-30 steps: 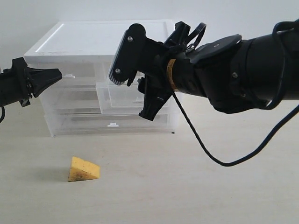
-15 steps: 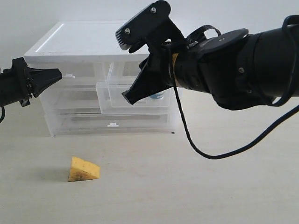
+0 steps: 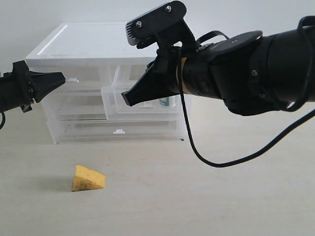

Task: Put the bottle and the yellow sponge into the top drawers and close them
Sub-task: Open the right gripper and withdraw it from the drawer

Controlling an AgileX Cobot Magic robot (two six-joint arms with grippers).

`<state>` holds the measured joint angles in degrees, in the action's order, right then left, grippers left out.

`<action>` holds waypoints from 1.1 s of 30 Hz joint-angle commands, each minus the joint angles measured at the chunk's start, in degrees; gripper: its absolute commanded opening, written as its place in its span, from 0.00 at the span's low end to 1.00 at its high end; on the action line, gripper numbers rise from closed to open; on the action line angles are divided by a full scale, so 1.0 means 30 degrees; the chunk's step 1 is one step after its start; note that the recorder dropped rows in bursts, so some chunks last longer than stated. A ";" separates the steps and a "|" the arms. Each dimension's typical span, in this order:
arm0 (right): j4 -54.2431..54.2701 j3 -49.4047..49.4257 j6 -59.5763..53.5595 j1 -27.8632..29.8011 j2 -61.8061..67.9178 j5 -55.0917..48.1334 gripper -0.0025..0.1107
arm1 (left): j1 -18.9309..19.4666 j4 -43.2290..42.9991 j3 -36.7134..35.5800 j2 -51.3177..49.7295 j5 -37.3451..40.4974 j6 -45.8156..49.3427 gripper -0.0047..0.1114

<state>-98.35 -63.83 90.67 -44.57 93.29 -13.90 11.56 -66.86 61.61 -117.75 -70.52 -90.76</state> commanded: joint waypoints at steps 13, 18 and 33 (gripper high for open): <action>0.6067 -0.0701 -0.0300 0.3332 -0.0206 0.4534 0.02 | -0.0082 0.0051 0.0120 0.0044 0.0187 0.0125 0.07; 0.6187 -0.0648 0.0090 0.4387 -0.0206 0.5024 0.02 | -0.0082 0.0051 0.0120 0.0044 0.0187 0.0125 0.07; 0.6101 -0.0439 0.0795 0.4346 0.1785 0.7541 0.02 | -0.0082 0.0128 0.0120 0.0044 0.0187 0.0125 0.07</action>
<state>-79.41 -65.71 92.80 -31.72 96.59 8.69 11.56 -66.96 61.61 -117.75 -70.41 -90.76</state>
